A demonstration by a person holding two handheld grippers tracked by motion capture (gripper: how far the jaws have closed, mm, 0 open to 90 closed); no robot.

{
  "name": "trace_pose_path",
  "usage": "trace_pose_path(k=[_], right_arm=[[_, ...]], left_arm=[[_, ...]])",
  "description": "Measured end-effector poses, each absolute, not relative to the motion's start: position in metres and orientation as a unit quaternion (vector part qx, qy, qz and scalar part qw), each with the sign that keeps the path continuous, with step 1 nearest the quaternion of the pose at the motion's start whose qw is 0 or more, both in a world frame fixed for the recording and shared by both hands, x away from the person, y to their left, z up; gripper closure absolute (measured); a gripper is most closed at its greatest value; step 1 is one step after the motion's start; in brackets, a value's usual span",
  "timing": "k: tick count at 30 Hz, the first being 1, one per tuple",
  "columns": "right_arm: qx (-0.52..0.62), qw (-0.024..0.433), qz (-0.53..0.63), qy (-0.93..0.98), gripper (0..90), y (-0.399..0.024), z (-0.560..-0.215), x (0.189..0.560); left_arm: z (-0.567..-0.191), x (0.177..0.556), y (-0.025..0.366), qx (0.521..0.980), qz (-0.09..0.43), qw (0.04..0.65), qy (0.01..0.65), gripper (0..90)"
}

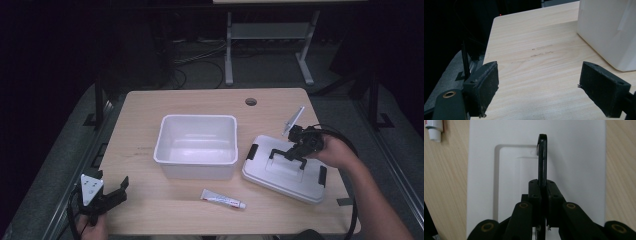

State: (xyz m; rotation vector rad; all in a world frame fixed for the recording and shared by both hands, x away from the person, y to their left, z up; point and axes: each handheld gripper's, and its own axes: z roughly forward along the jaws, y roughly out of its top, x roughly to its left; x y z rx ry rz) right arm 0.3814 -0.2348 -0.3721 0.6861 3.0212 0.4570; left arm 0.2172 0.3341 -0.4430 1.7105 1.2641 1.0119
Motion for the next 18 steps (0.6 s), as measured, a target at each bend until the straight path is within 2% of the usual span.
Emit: trace_pose_path(k=[18], right_arm=[[0.228, -0.006, 0.156, 0.961, 83.9, -0.235, -0.393, 0.381]], left_arm=[[-0.443, 0.217, 0.334, 0.672, 0.398, 0.383, 0.494, 15.0]])
